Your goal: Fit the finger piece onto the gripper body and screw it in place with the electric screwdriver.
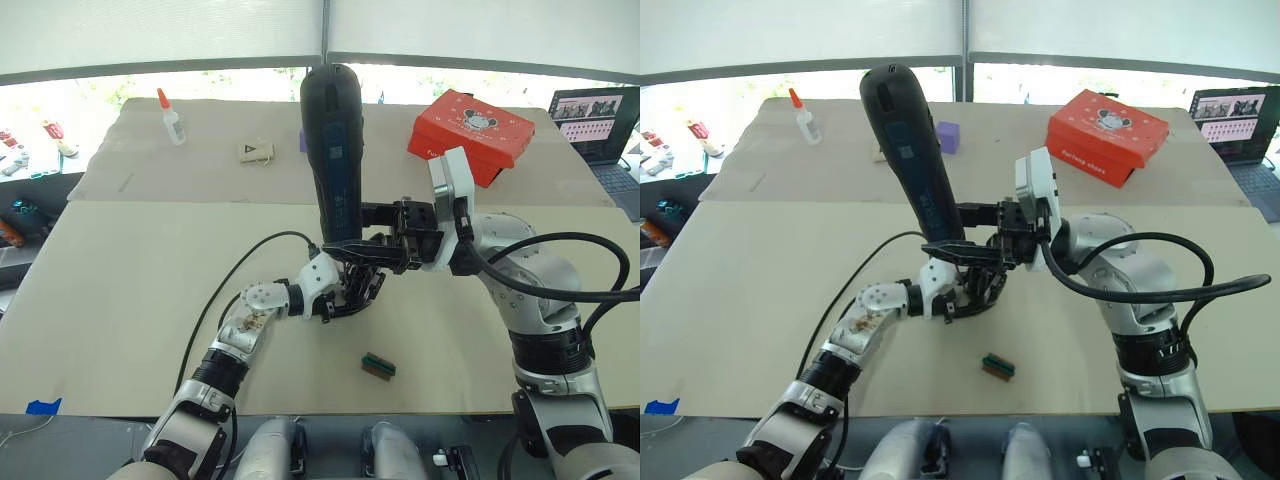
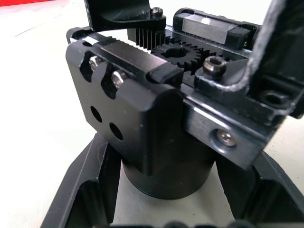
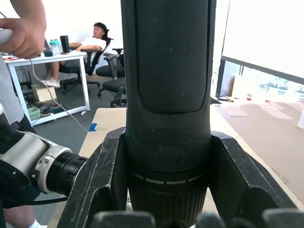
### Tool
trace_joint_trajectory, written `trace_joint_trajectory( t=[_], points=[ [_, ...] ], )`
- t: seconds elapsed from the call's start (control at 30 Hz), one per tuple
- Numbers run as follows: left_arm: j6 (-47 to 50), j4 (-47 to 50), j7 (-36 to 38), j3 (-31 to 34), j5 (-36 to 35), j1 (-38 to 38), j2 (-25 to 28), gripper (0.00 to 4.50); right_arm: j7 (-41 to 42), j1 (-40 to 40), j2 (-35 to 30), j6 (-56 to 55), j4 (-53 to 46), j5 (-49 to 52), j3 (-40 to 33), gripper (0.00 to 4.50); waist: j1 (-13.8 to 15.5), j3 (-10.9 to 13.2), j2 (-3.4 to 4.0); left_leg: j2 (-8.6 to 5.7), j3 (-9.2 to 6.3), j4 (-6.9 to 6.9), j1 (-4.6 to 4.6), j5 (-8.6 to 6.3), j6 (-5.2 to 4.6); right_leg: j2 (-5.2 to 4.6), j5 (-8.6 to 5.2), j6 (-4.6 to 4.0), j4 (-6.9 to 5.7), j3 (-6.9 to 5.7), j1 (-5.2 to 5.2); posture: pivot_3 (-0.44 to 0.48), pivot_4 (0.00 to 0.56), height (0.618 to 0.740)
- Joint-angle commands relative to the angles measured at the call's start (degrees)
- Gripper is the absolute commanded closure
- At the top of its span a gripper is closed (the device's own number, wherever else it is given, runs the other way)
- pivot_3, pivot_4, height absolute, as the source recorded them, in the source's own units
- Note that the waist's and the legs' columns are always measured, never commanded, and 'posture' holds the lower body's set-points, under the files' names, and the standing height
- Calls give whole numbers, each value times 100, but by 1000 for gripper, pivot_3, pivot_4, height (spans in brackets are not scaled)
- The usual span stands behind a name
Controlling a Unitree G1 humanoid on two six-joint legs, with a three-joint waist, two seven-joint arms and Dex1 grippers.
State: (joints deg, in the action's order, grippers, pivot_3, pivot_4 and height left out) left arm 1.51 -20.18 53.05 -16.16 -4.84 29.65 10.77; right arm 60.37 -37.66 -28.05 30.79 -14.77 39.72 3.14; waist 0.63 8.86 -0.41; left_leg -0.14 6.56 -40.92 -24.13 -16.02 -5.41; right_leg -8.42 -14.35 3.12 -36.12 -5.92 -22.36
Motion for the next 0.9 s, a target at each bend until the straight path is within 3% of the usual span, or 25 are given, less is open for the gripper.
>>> trace_joint_trajectory(
  t=[0.03,0.9],
  points=[
    [-64,166,-12,59,-98,28,-40,2166,-156,-209,52,122,-315,385,-303,2561,0,0,0,0,0,0,0,0,0,0,0,0,0,0,0,0,150,740],
    [-71,190,-5,50,-90,13,-24,2166,39,-129,45,-283,-266,35,-221,2561,0,0,0,0,0,0,0,0,0,0,0,0,0,0,0,0,150,740]
  ],
)
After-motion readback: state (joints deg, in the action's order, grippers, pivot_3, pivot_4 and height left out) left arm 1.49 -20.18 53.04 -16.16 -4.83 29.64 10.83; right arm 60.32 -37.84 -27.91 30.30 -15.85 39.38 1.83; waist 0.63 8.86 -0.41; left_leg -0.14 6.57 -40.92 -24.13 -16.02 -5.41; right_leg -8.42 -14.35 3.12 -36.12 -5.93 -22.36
